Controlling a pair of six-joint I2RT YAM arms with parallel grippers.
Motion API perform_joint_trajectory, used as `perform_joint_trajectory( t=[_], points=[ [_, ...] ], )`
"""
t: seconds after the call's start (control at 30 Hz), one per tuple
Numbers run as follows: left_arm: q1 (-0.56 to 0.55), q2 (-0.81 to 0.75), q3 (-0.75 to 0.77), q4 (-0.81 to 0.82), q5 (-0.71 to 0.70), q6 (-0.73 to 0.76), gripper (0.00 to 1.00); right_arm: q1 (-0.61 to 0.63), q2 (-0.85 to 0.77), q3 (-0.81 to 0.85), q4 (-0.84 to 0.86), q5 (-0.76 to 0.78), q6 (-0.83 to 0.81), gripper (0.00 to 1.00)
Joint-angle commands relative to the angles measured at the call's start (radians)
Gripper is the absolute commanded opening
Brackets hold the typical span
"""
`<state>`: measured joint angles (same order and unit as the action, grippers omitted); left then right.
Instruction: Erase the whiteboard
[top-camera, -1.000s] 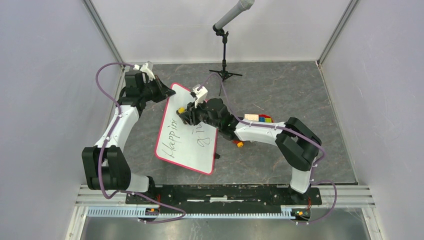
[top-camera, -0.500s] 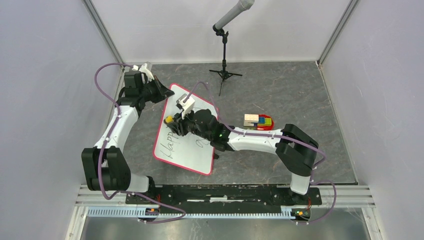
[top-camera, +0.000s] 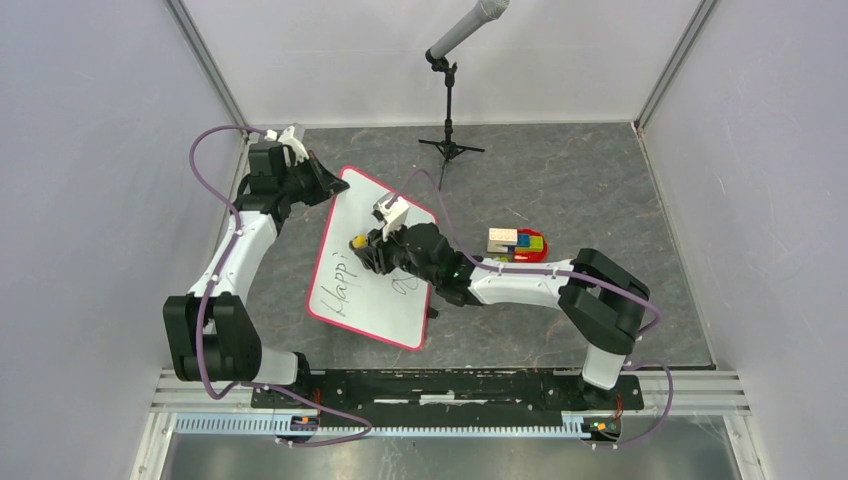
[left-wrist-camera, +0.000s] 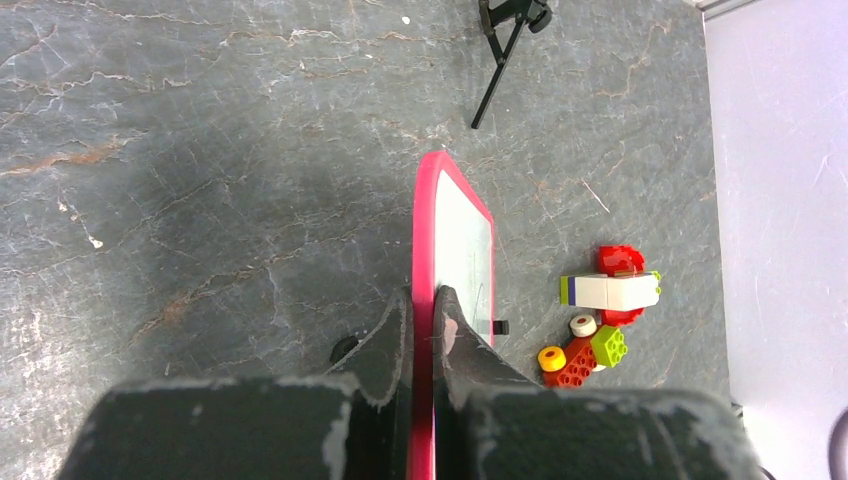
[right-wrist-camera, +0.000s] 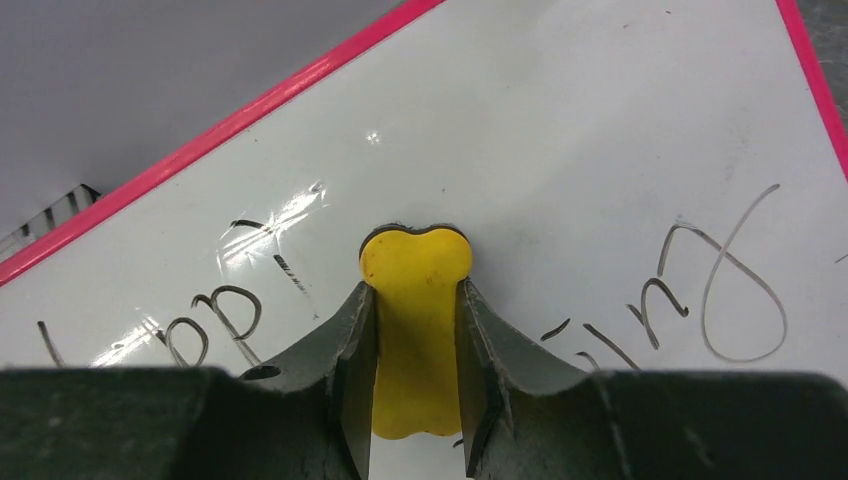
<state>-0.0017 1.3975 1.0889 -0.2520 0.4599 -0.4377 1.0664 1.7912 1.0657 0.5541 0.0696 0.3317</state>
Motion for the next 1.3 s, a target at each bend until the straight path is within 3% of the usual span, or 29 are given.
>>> perform_joint_trajectory(
  t=[0.0,0.33,0.53,0.67,0.8,1.03,1.27],
  points=[
    [-0.015,-0.020,0.010,0.019,-0.003,0.017,0.02,0.117,0.050,0.099,-0.226,-0.020,-0.057,0.20],
    [-0.015,-0.026,0.006,0.019,-0.012,0.019,0.02,0.156,0.136,0.236,-0.227,-0.046,-0.050,0.20],
    [-0.015,-0.023,0.006,0.019,-0.010,0.015,0.02,0.079,0.075,0.037,-0.201,0.008,-0.022,0.19],
    [-0.015,-0.025,0.006,0.019,-0.014,0.008,0.02,0.075,0.002,-0.119,-0.198,0.047,-0.022,0.19],
    [-0.015,-0.027,0.003,0.020,-0.019,0.002,0.02,0.100,-0.053,-0.165,-0.223,0.067,-0.042,0.19],
    [-0.015,-0.032,-0.007,0.020,-0.053,-0.005,0.02,0.187,-0.002,0.031,-0.269,0.065,-0.109,0.19],
    [-0.018,-0.042,-0.017,0.020,-0.077,-0.013,0.02,0.195,0.103,0.227,-0.275,0.022,-0.128,0.19]
  ],
)
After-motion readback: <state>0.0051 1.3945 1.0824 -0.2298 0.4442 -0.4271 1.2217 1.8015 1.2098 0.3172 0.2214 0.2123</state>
